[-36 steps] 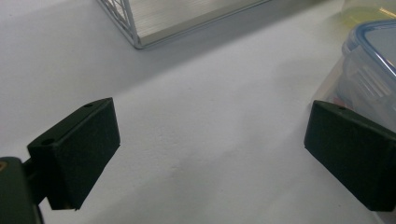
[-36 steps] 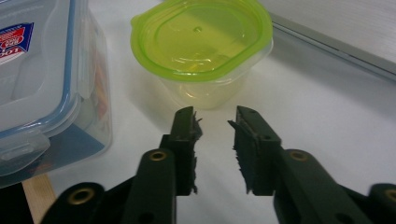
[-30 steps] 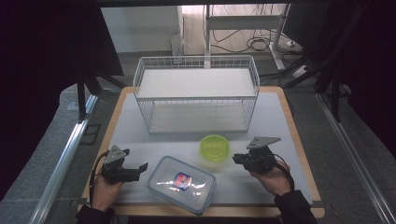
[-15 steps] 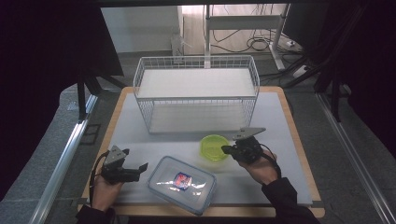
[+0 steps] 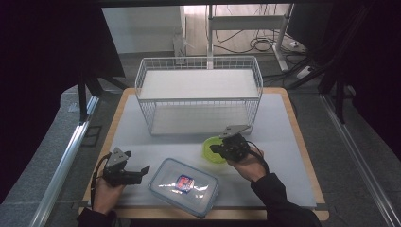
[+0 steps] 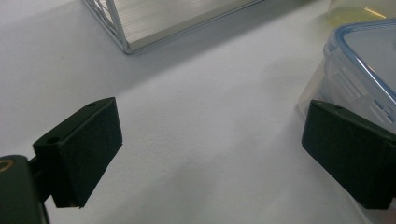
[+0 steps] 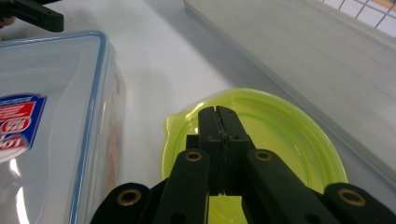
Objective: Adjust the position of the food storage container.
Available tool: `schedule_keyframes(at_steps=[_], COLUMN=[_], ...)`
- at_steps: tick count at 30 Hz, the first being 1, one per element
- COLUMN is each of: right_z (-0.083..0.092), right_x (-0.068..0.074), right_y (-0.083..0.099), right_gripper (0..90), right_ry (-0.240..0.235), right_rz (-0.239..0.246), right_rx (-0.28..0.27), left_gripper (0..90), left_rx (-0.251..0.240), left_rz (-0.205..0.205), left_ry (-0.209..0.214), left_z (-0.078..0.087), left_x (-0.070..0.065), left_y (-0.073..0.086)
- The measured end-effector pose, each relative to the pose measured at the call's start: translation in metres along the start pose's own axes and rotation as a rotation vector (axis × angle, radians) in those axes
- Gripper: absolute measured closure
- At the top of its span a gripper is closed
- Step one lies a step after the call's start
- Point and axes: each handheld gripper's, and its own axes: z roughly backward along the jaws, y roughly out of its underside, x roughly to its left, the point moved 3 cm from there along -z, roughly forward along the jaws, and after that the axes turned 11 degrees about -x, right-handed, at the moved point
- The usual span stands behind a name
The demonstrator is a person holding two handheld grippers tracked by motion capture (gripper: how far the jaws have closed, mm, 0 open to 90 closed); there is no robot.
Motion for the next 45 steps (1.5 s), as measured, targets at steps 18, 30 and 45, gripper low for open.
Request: schedule_keyframes(at_steps=[18, 30, 45], right_z=[-0.054, -0.044, -0.014], right_x=[0.020, 0.016, -0.009], right_y=[-0.008, -0.001, 0.021], right_gripper=[89.7, 89.8, 89.8], right_ry=[-0.033, -0.012, 0.056], right_rz=[0.073, 0.069, 0.026], right_rx=[0.075, 0.090, 0.104], left_gripper=[5.5, 5.8, 5.8], left_rx=[-0.003, 0.002, 0.014], left_rz=[-0.009, -0.013, -0.019], left_ry=[0.003, 0.006, 0.012], left_z=[0.000, -0.001, -0.002], left_x=[-0.001, -0.002, -0.003], left_y=[-0.001, 0.000, 0.001])
